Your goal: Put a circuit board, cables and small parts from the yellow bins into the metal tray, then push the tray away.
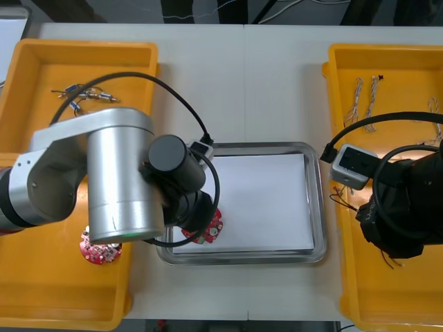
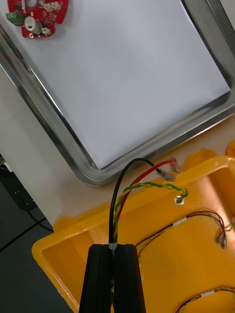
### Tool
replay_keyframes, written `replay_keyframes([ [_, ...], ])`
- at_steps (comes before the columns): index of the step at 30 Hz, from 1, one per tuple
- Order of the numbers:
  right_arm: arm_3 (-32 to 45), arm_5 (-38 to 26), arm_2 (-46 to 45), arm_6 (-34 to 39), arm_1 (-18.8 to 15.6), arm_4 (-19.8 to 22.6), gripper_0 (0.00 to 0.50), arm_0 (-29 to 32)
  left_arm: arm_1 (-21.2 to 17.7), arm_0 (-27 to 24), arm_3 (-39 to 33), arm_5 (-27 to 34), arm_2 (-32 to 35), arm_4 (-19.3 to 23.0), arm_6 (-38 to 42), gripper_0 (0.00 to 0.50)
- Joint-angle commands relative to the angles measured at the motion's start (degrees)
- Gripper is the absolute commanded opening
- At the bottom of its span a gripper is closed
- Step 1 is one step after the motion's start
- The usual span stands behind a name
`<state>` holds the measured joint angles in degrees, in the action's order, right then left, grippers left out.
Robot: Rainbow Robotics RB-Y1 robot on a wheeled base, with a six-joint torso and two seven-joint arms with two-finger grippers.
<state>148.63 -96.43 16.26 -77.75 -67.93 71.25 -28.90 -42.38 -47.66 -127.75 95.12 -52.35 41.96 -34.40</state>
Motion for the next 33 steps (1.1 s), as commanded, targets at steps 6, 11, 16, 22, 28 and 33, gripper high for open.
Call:
replay_keyframes([
  [6, 1.37, 0.98, 14.59, 2.60, 4.47, -2.78, 0.000, -13.37, -3.85, 1.34, -2.51, 7.27, 12.97, 4.88, 4.60, 0.500],
  [11, 0.26, 0.98, 21.09, 1.81, 7.64, -5.77, 0.000, -18.03, -5.34, 2.74, -2.42, 8.85, 18.51, 7.08, 4.43, 0.500],
  [16, -0.27, 0.89, 25.49, 0.49, 9.48, -10.25, 0.000, -19.00, -6.75, 4.50, -2.24, 9.21, 22.03, 7.43, 4.16, 0.500],
  [22, -1.50, 0.98, 30.32, -2.85, 11.50, -16.40, 0.000, -19.09, -8.50, 6.79, -0.49, 9.38, 26.51, 7.87, 2.76, 0.500],
  [28, -6.34, 0.89, 32.26, -10.76, 13.96, -17.81, 0.000, -19.17, -8.86, 7.84, 3.91, 9.56, 31.17, 8.05, -1.81, 0.500],
  [33, -11.35, 0.89, 32.26, -15.50, 16.86, -17.11, 0.000, -19.17, -8.86, 7.75, 9.36, 9.56, 34.16, 7.87, -5.77, 0.500],
])
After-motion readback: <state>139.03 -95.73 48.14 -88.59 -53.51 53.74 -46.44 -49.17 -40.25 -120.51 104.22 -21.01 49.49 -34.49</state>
